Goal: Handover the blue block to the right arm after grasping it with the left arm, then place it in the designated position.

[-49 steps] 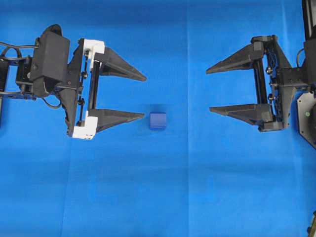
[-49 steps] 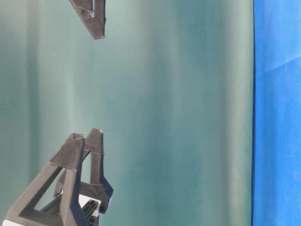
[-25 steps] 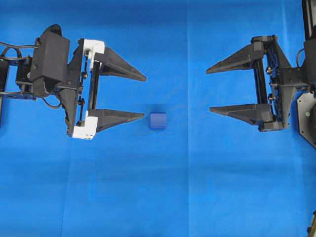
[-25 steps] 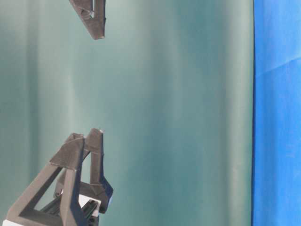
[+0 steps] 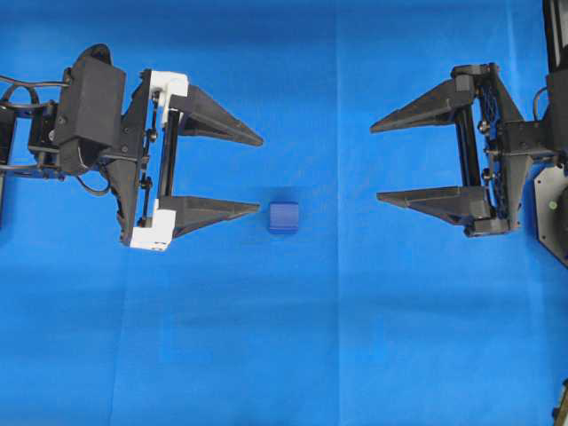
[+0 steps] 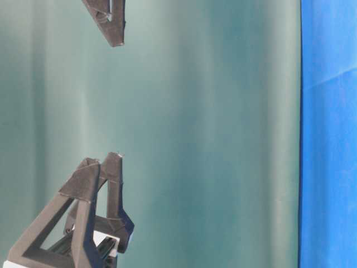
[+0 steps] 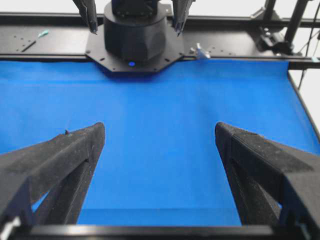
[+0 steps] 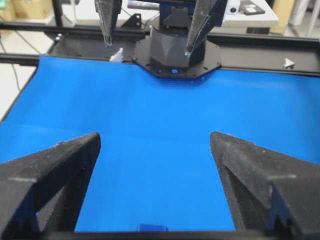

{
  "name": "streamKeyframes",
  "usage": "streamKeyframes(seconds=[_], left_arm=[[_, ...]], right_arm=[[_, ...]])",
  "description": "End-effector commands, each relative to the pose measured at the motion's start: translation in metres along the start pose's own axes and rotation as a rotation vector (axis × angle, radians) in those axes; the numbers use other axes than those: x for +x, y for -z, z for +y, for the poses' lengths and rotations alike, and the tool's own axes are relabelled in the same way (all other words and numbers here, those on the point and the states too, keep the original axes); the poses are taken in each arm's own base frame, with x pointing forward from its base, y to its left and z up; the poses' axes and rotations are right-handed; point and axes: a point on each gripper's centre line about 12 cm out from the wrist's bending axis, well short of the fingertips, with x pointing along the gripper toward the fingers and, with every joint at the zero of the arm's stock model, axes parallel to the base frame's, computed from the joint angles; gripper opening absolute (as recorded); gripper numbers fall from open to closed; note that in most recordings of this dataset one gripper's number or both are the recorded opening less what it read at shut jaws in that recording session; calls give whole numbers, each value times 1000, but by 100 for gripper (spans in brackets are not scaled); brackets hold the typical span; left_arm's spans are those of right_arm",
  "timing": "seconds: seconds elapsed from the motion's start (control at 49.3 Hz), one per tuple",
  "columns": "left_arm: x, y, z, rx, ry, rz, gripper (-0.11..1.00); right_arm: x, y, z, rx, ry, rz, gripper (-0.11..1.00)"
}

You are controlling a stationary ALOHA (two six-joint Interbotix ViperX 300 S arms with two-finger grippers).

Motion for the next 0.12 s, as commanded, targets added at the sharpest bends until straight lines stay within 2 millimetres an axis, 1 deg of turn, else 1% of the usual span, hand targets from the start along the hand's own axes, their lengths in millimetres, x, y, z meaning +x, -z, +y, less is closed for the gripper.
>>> streamKeyframes(seconds=[0.0,0.101], left_arm=[[-4,-14,-2,3,5,-46,93],[-4,-14,-2,2,5,-46,93]], right_arm=[[1,-5,1,3,-4,-19,88],[1,-5,1,3,-4,-19,88]])
